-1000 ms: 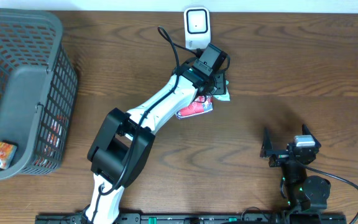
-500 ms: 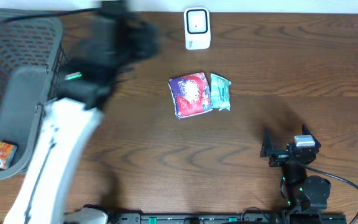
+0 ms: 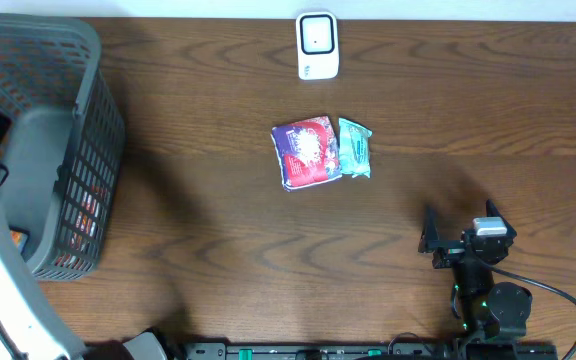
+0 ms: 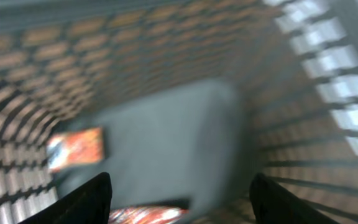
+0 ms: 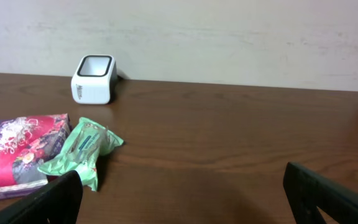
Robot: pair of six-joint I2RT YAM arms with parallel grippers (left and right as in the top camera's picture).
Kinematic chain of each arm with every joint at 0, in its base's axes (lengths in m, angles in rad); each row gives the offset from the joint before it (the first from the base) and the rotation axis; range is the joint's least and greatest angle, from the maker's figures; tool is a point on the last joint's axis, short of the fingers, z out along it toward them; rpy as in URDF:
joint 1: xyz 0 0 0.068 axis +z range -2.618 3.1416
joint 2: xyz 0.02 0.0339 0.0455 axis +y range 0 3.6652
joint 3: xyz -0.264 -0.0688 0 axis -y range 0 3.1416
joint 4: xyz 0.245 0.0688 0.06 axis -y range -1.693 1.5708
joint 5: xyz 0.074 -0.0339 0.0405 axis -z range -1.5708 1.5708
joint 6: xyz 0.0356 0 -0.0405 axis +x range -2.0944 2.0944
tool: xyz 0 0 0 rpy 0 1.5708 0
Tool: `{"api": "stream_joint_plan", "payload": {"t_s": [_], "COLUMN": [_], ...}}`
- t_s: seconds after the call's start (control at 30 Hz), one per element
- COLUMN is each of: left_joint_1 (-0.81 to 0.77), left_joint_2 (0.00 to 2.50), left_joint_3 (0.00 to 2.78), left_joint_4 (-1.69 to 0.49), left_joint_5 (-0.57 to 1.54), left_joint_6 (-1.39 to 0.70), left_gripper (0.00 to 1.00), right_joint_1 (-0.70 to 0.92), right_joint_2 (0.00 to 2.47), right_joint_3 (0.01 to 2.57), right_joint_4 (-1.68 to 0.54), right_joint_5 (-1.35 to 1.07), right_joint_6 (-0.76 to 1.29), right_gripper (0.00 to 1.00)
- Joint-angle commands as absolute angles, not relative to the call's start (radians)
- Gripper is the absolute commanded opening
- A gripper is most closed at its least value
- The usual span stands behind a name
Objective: Scan the item barcode
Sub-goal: 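Reach the left gripper into the basket and grasp an orange snack pack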
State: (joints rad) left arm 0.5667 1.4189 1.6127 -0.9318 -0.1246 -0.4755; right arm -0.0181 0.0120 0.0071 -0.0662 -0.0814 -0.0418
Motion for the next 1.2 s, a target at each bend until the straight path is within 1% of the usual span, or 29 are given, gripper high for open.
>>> {"api": "stream_joint_plan", "payload": {"t_s": [0.0, 0.1, 0.2, 0.33, 0.4, 0.83, 1.03, 1.1, 1.17], "left_joint_1": [0.619, 0.621, 0.622, 0.624, 0.624, 0.674, 0.699, 0.702, 0.702], "left_joint_2": [1.544, 1.636, 1.725, 1.824, 1.861, 2.053, 2.086, 2.087, 2.087], "left_joint_3": [1.541, 1.514, 1.494, 1.493, 1.493, 1.493, 1.493, 1.493, 1.493], "left_joint_4": [-0.992, -1.021, -1.037, -1.069, -1.058, -1.0, -0.98, -0.975, -0.969], "left_joint_5": [-0.258, -0.392, -0.425, -0.521, -0.549, -0.551, -0.516, -0.503, -0.475], "left_joint_6": [-0.571, -0.582, -0.589, -0.695, -0.694, -0.69, -0.689, -0.685, -0.664], "left_gripper": [0.71, 0.71, 0.71, 0.71, 0.71, 0.71, 0.7, 0.63, 0.51], "right_joint_1": [-0.028, -0.028, -0.028, -0.028, -0.028, -0.028, -0.028, -0.028, -0.028], "right_joint_2": [0.007, 0.007, 0.007, 0.007, 0.007, 0.007, 0.007, 0.007, 0.007], "right_joint_3": [0.006, 0.006, 0.006, 0.006, 0.006, 0.006, 0.006, 0.006, 0.006], "right_joint_4": [-0.07, -0.07, -0.07, -0.07, -0.07, -0.07, -0.07, -0.07, -0.07], "right_joint_5": [-0.081, -0.081, -0.081, -0.081, -0.081, -0.081, -0.081, -0.081, -0.081], "right_joint_6": [-0.057, -0.057, -0.057, -0.057, -0.057, -0.057, -0.057, -0.057, -0.057], "right_gripper": [0.99, 0.99, 0.99, 0.99, 0.99, 0.99, 0.99, 0.99, 0.99]}}
